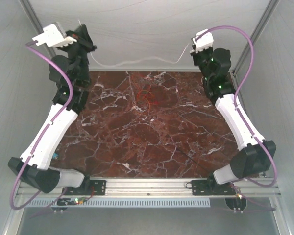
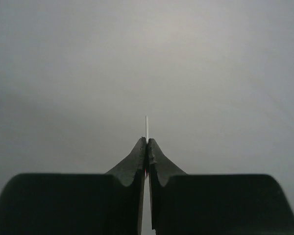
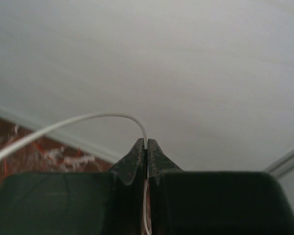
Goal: Zip-tie the wires
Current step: Untie the cable at the center of the board, then place the cable at the center of the board.
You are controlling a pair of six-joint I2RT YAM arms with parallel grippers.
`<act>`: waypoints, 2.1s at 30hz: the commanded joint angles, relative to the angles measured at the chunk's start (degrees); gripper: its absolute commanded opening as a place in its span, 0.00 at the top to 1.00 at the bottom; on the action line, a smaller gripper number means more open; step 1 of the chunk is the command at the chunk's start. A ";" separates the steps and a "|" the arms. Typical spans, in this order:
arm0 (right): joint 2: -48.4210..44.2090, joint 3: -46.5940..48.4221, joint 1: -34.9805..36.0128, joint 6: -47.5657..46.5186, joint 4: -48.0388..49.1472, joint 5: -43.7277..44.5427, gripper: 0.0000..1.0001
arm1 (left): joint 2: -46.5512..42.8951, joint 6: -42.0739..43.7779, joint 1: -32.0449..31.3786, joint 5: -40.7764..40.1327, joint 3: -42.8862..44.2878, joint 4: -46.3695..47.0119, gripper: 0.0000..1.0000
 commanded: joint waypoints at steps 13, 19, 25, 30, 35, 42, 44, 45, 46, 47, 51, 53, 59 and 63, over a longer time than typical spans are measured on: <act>-10.60 -28.99 -1.20 -9.37 -16.66 19.94 1.00 | -9.99 -27.71 -2.80 1.91 -20.52 -57.09 1.00; -5.01 -28.33 -0.45 -8.99 -24.28 19.54 1.00 | -13.08 -32.79 -2.72 -1.79 -29.87 -62.83 1.00; 4.09 -26.82 4.73 -7.91 -30.48 21.65 1.00 | -13.01 -36.28 -1.72 -2.12 -35.70 -65.61 1.00; 11.47 -25.29 5.91 -2.10 -35.72 21.35 1.00 | -13.47 -39.76 -0.83 -4.36 -37.56 -69.58 1.00; 15.07 -25.11 6.53 -0.04 -36.64 21.37 1.00 | -14.62 -42.52 2.13 -4.30 -40.97 -72.10 1.00; 18.16 -24.68 8.67 4.87 -39.48 20.62 0.98 | -14.59 -39.38 7.96 -7.82 -40.57 -76.26 1.00; 17.39 -25.06 8.81 6.65 -39.40 19.59 0.94 | -14.90 -38.40 9.93 -8.83 -40.30 -76.40 1.00; 17.19 -25.03 8.83 7.57 -39.77 19.15 0.93 | -14.98 -38.15 10.49 -9.04 -40.19 -76.37 1.00; 17.13 -24.99 8.83 8.20 -40.08 18.64 0.92 | -14.94 -38.09 10.92 -9.24 -40.10 -76.48 1.00; 16.99 -24.99 8.79 8.77 -40.36 18.10 0.91 | -14.76 -38.23 11.80 -9.23 -40.02 -76.59 1.00; 16.44 -24.91 9.10 12.18 -42.27 14.83 0.82 | -13.83 -36.51 14.65 -10.89 -39.34 -75.09 1.00; 15.60 -25.78 9.37 15.01 -43.11 12.75 0.70 | -12.47 -35.49 14.76 -11.72 -38.33 -74.58 1.00; 11.92 -30.95 9.94 17.84 -42.28 9.31 0.47 | -8.76 -37.23 15.64 -11.48 -36.22 -75.83 1.00; 9.33 -31.27 10.22 18.97 -43.30 6.91 0.40 | -9.00 -36.52 15.64 -12.99 -36.79 -75.74 1.00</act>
